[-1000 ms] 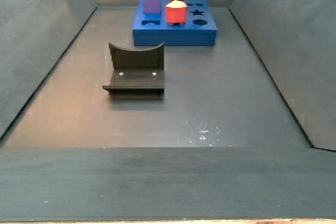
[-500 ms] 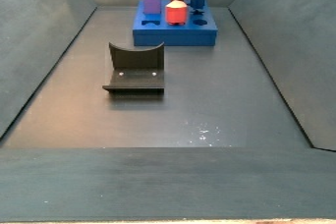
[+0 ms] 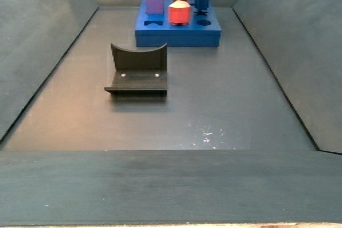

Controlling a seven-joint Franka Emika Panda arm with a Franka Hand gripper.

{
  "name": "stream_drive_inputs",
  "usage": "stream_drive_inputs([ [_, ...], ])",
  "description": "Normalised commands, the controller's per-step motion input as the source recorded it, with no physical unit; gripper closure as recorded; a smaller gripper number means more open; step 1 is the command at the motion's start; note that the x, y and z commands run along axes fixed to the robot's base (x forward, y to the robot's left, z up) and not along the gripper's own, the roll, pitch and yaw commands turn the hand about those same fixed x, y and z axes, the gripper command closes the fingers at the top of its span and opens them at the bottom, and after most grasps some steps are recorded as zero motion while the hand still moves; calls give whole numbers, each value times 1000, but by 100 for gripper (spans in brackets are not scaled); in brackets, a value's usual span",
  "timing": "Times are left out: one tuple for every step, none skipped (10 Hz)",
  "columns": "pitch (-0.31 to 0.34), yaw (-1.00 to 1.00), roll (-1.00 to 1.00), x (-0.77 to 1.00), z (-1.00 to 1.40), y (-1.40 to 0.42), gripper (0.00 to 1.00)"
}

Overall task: Pick up the star object. Move up. Place the star object on the fixture. Regrasp the star object. Move to above the board. Insert the star object.
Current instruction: Insert the star object.

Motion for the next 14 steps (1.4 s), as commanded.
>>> stream_drive_inputs([
  [0, 0, 7, 0, -143, 129, 100],
  [-56, 0, -16, 0, -229, 111, 100],
  [-41, 0, -56, 0, -160, 20, 100],
  [-51, 0, -64, 0, -183, 0, 100],
  [-49, 0, -81, 0, -229, 0, 100],
  [-31, -34, -89, 6, -226, 0, 100],
  [0, -140, -53, 43, -220, 0, 100],
  [0, -151, -24, 66, -260, 0, 100],
  [-6, -71, -7, 114, -277, 0, 100],
  [-47, -91, 0, 51, -417, 0, 100],
  [-176, -140, -54, 0, -720, 0, 100],
  [-270, -54, -49, -117, -720, 0, 100],
  [-333, 0, -41, -191, -594, 0, 100],
  [-333, 0, 6, -160, -583, 0, 100],
])
